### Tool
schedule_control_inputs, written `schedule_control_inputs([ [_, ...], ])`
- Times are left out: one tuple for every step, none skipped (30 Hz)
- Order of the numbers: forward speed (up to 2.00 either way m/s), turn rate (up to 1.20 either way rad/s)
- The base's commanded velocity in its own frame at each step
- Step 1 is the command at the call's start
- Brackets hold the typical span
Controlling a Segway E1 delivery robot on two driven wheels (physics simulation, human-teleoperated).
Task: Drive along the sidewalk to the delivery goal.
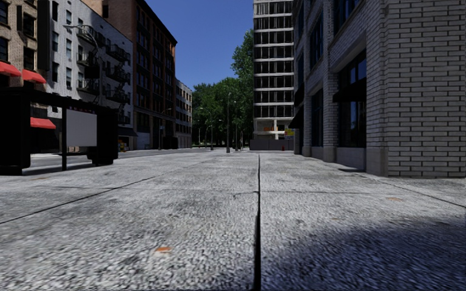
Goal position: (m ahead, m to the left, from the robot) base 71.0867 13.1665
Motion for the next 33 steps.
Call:
schedule_control_inputs([
  [2.00,0.00],
  [2.00,0.00],
  [2.00,0.00],
  [2.00,0.00],
  [2.00,0.00],
  [2.00,0.00],
  [2.00,0.00],
  [2.00,0.00],
  [2.00,0.00],
  [2.00,0.00],
  [2.00,0.00],
  [2.00,0.00],
  [2.00,0.00],
  [2.00,0.00],
  [2.00,0.00],
  [2.00,0.00],
  [2.00,0.00],
  [2.00,0.00],
  [2.00,0.00],
  [2.00,0.00],
  [2.00,0.00],
  [2.00,0.00],
  [2.00,0.00],
  [2.00,0.00],
  [2.00,0.00],
  [2.00,0.00],
  [2.00,0.00],
  [2.00,0.00],
  [2.00,0.00],
  [2.00,0.00],
  [2.00,0.00],
  [2.00,0.00],
  [2.00,0.00],
])
